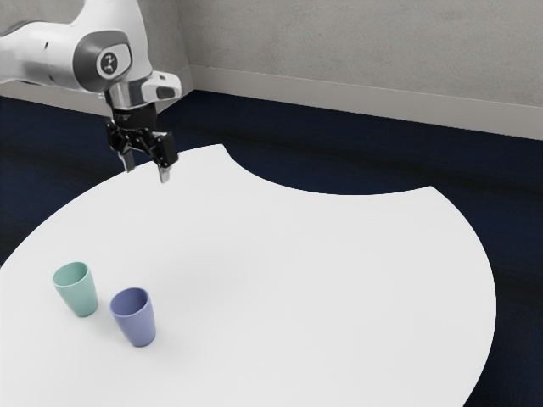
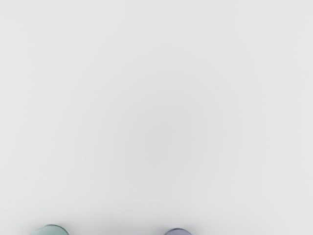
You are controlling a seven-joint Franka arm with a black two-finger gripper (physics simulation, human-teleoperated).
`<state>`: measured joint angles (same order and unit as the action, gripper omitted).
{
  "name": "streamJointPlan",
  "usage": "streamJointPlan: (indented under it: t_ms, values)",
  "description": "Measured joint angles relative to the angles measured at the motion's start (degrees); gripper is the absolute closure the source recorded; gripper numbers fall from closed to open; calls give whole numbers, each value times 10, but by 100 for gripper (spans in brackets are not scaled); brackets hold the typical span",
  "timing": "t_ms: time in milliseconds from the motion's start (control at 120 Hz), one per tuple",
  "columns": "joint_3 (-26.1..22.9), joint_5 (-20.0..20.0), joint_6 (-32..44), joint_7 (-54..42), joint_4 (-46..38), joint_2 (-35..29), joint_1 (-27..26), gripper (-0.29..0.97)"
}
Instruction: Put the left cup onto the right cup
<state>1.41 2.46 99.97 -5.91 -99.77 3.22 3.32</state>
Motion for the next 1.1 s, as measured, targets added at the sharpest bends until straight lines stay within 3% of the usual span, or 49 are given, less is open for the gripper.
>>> streamJointPlan:
  t_ms: [508, 1100]
  values:
    - [1, -1, 74, -2, -104, -36, 14, 0]
    - [1, 5, 108, -7, -160, -48, 29, 0]
